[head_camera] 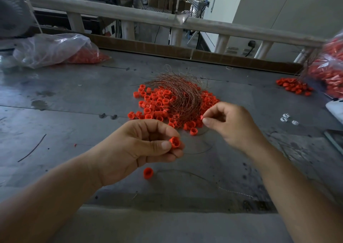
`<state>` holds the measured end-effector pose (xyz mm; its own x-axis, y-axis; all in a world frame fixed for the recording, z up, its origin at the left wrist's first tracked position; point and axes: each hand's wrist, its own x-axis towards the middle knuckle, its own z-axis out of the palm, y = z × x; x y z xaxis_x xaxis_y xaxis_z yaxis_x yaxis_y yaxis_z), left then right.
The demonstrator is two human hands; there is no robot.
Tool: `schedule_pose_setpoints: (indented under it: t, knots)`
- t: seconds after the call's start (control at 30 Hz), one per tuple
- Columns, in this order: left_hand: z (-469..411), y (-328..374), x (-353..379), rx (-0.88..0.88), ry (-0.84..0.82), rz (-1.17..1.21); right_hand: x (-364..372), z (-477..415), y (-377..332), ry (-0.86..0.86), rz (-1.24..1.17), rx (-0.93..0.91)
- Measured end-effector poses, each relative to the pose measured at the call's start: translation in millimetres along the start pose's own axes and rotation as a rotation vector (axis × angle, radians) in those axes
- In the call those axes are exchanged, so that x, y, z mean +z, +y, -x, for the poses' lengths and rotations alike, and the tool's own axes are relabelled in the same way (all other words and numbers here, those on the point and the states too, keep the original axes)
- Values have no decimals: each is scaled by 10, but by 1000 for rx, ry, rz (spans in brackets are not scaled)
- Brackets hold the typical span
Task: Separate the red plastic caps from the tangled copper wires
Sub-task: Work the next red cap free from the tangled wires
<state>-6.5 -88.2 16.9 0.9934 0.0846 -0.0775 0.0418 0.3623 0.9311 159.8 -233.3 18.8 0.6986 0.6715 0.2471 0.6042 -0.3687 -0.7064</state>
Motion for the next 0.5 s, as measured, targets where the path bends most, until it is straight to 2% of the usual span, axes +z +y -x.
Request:
schedule_pose_setpoints:
  t: [0.1,0.17,0.3,0.5]
  knots:
    - [-11,-6,8,29,57,-3,-43,80,-172,-69,-445,8]
    - [-19,-8,15,56,93,-2,-13,146,-275,-166,-588,-27]
    - [-18,-6,10,120,146,-27,87,235,-388,-256,-691,-87]
    - [-27,-18,16,154,202,-39,213,274,-388,-230,-656,-123]
